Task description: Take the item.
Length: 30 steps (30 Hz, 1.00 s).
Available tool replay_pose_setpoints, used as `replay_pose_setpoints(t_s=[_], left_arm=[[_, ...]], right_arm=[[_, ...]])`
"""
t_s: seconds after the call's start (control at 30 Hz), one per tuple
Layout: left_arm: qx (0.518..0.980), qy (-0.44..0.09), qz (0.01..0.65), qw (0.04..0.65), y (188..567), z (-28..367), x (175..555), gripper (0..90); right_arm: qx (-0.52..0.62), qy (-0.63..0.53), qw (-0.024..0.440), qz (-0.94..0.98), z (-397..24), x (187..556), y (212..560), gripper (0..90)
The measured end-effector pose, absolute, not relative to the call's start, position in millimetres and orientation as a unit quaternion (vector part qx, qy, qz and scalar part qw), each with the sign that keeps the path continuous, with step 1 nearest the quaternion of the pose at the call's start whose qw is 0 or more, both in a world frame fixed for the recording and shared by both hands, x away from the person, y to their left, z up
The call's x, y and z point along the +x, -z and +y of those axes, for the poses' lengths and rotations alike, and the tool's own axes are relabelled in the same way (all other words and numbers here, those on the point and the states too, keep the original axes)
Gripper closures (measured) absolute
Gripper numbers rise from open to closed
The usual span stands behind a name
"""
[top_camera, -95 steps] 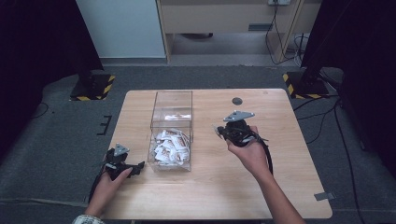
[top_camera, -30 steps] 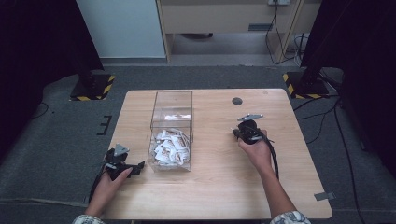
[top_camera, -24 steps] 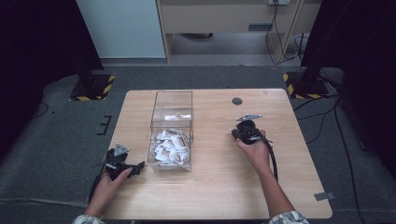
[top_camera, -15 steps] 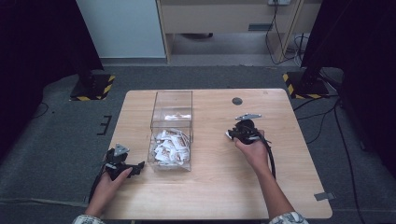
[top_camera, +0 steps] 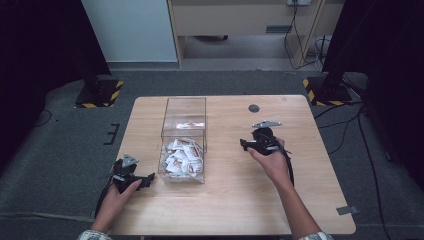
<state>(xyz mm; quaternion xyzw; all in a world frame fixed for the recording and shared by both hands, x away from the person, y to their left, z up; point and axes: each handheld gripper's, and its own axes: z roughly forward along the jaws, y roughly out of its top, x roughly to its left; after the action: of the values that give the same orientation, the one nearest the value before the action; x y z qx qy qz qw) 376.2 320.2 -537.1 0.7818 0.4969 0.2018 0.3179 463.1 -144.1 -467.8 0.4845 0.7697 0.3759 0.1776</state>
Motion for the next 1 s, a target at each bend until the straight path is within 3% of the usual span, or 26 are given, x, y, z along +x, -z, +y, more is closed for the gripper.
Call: replay_pose_setpoints(t_s=[0.17, 0.33, 1.0], left_arm=[[0.782, -0.202, 0.497, 0.318, 537.1, 320.2, 376.2, 0.0], [0.782, -0.202, 0.497, 0.318, 537.1, 320.2, 376.2, 0.0], [0.781, -0.203, 0.497, 0.317, 537.0, 320.0, 375.9, 0.0]], right_arm=[[0.488, -0.382, 0.182, 0.763, -146.9, 460.2, 465.2, 19.2], [0.489, -0.387, 0.192, 0.758, -152.8, 455.0, 462.2, 10.8], [0.483, -0.385, 0.202, 0.760, -186.9, 416.5, 471.0, 7.6]])
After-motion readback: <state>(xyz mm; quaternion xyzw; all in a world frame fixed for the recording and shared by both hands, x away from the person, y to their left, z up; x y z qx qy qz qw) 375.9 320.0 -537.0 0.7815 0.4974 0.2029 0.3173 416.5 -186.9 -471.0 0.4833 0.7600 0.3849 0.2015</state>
